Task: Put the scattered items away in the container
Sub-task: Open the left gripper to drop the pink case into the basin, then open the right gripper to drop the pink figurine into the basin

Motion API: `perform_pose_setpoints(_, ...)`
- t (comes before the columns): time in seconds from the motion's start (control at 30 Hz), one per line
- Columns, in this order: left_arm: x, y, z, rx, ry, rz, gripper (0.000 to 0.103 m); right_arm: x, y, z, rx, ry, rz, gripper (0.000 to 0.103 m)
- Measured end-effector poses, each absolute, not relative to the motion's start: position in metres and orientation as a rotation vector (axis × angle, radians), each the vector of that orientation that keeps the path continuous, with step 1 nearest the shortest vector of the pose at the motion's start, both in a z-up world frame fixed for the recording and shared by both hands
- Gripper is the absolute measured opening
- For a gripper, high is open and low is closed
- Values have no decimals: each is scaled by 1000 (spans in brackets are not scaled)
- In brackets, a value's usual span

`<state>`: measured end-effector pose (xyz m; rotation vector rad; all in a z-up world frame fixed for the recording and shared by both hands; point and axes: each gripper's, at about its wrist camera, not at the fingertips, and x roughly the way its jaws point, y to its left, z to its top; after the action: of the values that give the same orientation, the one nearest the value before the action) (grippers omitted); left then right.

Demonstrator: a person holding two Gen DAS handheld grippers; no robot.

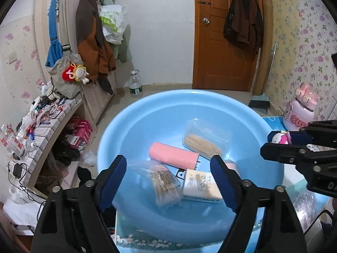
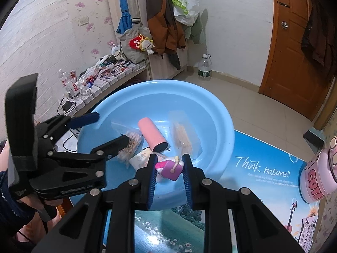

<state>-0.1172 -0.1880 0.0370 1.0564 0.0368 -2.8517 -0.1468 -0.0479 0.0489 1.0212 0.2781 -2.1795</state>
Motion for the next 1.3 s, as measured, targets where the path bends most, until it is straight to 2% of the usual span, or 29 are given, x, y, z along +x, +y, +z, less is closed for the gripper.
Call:
perform_pose_setpoints(0.13, -105, -196, 44, 1021, 66, -2847, 94, -145, -48, 49, 1021, 279, -2179, 25)
perform_pose_setpoints(0.4, -88, -208, 53, 984, 108, -2828, 103, -138, -52, 51, 1020, 290, -2164, 25)
perform_pose_setpoints(1.2, -82, -219, 59, 985, 123, -2796, 103, -136, -79, 28, 1076, 364, -2094, 25)
perform_pose_setpoints(1.27, -82, -219, 58, 988, 125, -2799, 103, -138, -78, 28, 1080, 363, -2108, 33)
perform_pose_setpoints(1.3, -82, -218, 58, 988, 126, -2800, 103, -139, -77, 28, 1083, 357, -2116, 44)
